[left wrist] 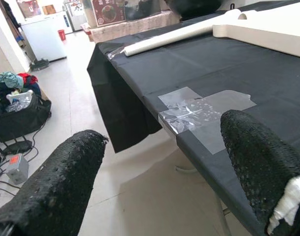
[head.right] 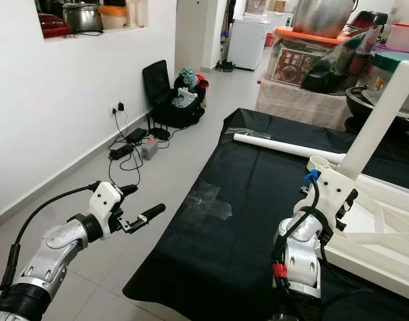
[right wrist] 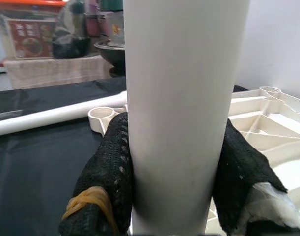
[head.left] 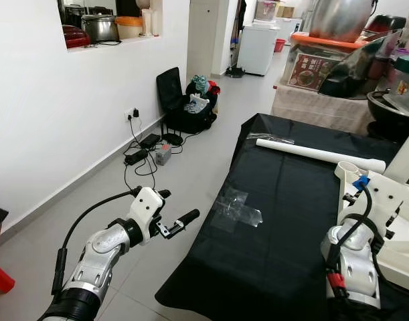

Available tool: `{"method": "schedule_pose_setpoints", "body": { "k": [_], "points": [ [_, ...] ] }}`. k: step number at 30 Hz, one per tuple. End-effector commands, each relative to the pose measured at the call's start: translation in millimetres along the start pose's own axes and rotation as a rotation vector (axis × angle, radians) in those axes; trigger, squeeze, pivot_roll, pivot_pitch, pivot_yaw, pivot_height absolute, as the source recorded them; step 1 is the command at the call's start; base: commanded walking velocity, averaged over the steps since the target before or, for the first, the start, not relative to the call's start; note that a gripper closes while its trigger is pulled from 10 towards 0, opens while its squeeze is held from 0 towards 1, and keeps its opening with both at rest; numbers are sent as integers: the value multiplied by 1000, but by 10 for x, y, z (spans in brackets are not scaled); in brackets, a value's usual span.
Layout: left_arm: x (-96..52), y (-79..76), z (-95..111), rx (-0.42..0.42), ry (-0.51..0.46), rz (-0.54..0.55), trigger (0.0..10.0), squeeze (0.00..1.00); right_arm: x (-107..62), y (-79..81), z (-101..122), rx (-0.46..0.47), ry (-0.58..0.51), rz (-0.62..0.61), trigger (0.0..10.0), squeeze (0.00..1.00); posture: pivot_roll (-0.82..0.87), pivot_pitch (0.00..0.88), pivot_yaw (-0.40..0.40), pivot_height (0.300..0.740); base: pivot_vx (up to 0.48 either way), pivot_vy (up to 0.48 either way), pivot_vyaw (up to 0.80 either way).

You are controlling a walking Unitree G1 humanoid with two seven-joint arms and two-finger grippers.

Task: Building children table

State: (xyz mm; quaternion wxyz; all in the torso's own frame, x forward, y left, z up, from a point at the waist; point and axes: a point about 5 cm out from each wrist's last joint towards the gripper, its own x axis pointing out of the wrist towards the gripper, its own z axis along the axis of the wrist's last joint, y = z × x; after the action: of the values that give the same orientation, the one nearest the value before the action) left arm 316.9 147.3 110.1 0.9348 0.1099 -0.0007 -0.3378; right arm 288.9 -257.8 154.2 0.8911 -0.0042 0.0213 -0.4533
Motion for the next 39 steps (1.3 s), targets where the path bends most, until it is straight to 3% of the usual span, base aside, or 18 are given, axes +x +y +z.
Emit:
{"method": "schedule_pose_setpoints", "body": {
  "k": [1, 3, 6, 7, 8, 9, 11, 12, 13, 14, 15, 16, 18, 30, 36, 39],
  "points": [
    [15, 18, 30, 3, -1, 0, 10000, 0, 49, -200, -518, -143, 238, -77, 10000, 0, 6, 0, -63, 740, 0, 0, 0],
    [-4, 8, 24, 2, -4, 5, 10000, 0, 70, -7, -460, -59, 208, 80, 10000, 0, 20, 0, -69, 740, 0, 0, 0],
    [-24, 8, 5, 2, 2, 9, 10000, 0, 70, 40, -410, -16, 180, 124, 10000, 67, 22, 0, -69, 740, 0, 0, 0],
    [-46, 12, -11, 1, 6, 11, 10000, 0, 73, 120, -335, 42, 154, 202, 10000, 1000, 25, 0, -71, 740, 0, 0, 0],
    [-60, 17, -19, 1, 9, 13, 10000, 0, 45, 257, -257, 125, 161, 350, 10000, 1000, 27, 0, -72, 740, 0, 0, 0],
    [-63, 25, -22, 0, 11, 14, 10000, 0, -98, 464, -114, 215, 120, 672, 10000, 263, 21, 0, -65, 740, 0, 0, 0],
    [-63, 25, -22, 0, 11, 14, 10000, 0, -98, 464, -114, 215, 120, 672, 10000, 263, 21, 0, -65, 740, 0, 0, 0],
    [-46, 25, -15, 2, 11, 10, 10000, 0, -311, 566, -21, 235, 71, 1016, 10000, 0, 21, 0, -65, 740, 0, 0, 0],
    [-46, 25, -15, 2, 11, 10, 10000, 0, -311, 566, -21, 235, 71, 1016, 10000, 0, 21, 0, -65, 740, 0, 0, 0],
    [-11, 16, 6, 5, 5, 3, 10000, 0, -498, 581, 20, 204, 40, 1276, 10000, 0, 22, 0, -66, 740, 0, 0, 0],
    [-11, 16, 6, 5, 5, 3, 10000, 0, -498, 581, 20, 204, 40, 1276, 10000, 0, 22, 0, -66, 740, 0, 0, 0],
    [21, 13, 32, 7, -3, -1, 10000, 0, -604, 562, 32, 161, 23, 1431, 10000, 0, 26, 0, -73, 740, 0, 0, 0],
    [39, 13, 47, 7, -9, 2, 10000, 0, -596, 555, 26, 121, 25, 1467, 10000, 0, 29, 0, -79, 740, 0, 0, 0],
    [-26, 9, -1, 0, 3, 14, 10000, 0, -515, 657, -56, 98, 28, 1403, 10000, 0, 40, 0, -83, 740, 0, 0, 0],
    [-23, 21, 10, 2, 2, 16, 10000, 0, -508, 626, -100, 84, 33, 1413, 10000, 0, 37, 0, -78, 740, 0, 0, 0],
    [-38, 26, 6, 2, 4, 17, 10000, 0, -445, 524, -163, 32, 40, 1347, 10000, 0, 21, 0, -68, 740, 0, 0, 0]
  ]
}}
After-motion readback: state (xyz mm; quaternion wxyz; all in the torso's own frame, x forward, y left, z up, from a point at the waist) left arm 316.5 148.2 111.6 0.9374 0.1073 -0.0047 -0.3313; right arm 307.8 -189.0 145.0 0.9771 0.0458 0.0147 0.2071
